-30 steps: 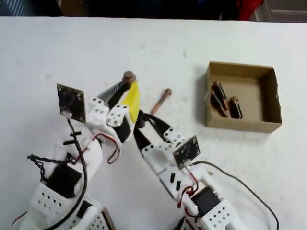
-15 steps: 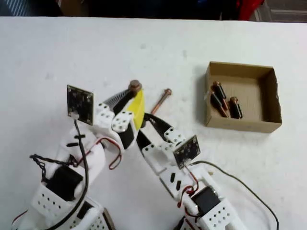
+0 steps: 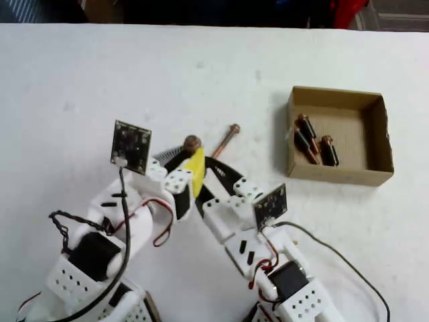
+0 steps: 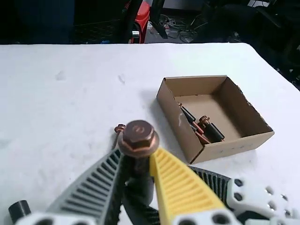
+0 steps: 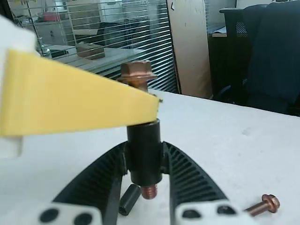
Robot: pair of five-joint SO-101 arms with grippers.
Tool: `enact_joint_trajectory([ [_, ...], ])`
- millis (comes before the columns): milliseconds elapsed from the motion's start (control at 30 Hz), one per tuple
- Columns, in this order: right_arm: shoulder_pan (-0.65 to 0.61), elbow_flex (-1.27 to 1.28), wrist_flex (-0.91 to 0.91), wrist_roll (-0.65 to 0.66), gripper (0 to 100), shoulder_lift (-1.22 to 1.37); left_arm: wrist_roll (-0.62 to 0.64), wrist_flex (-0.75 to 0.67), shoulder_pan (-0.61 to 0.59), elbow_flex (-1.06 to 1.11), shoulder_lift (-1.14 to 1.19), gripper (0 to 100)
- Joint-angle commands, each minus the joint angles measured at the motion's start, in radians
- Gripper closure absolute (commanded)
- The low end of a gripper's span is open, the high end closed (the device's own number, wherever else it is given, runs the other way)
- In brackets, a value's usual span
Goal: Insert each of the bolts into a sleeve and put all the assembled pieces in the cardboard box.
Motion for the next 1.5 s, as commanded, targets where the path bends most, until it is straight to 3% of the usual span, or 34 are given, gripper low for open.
enact_joint_trajectory([
  [0,0.048,-0.012,-0.019,-0.018,97.9,-0.012,0.011,0.015,0.012,-0.008,-0.013,98],
  [100,0.048,-0.017,0.008,-0.018,97.9,-0.012,0.011,0.015,0.010,-0.008,-0.013,96],
  [300,0.048,-0.025,0.024,-0.018,97.9,-0.012,0.012,0.009,0.008,0.018,-0.013,76],
  [500,0.054,-0.023,0.024,-0.018,97.9,-0.012,0.012,0.008,0.001,0.015,-0.013,73],
  [633,0.058,-0.021,0.056,-0.014,97.9,-0.012,0.011,-0.049,-0.027,0.015,-0.013,73],
  [800,0.058,-0.023,0.094,0.127,97.9,-0.012,0.009,-0.126,-0.105,0.015,-0.013,73],
  [933,0.058,-0.018,0.096,0.147,97.9,-0.012,-0.130,-0.117,-0.119,0.015,-0.015,75],
  [1100,0.059,-0.025,0.145,0.150,97.9,-0.012,-0.278,-0.115,-0.119,0.018,-0.038,97],
  [1133,0.070,-0.026,0.154,0.150,97.9,-0.012,-0.301,-0.104,-0.120,0.021,-0.058,99],
  [1233,0.122,-0.061,0.205,0.149,97.9,-0.012,-0.307,-0.020,-0.171,0.017,-0.130,94],
  [1467,0.199,-0.190,0.404,0.149,97.9,-0.012,-0.305,0.190,-0.397,0.023,-0.197,98],
])
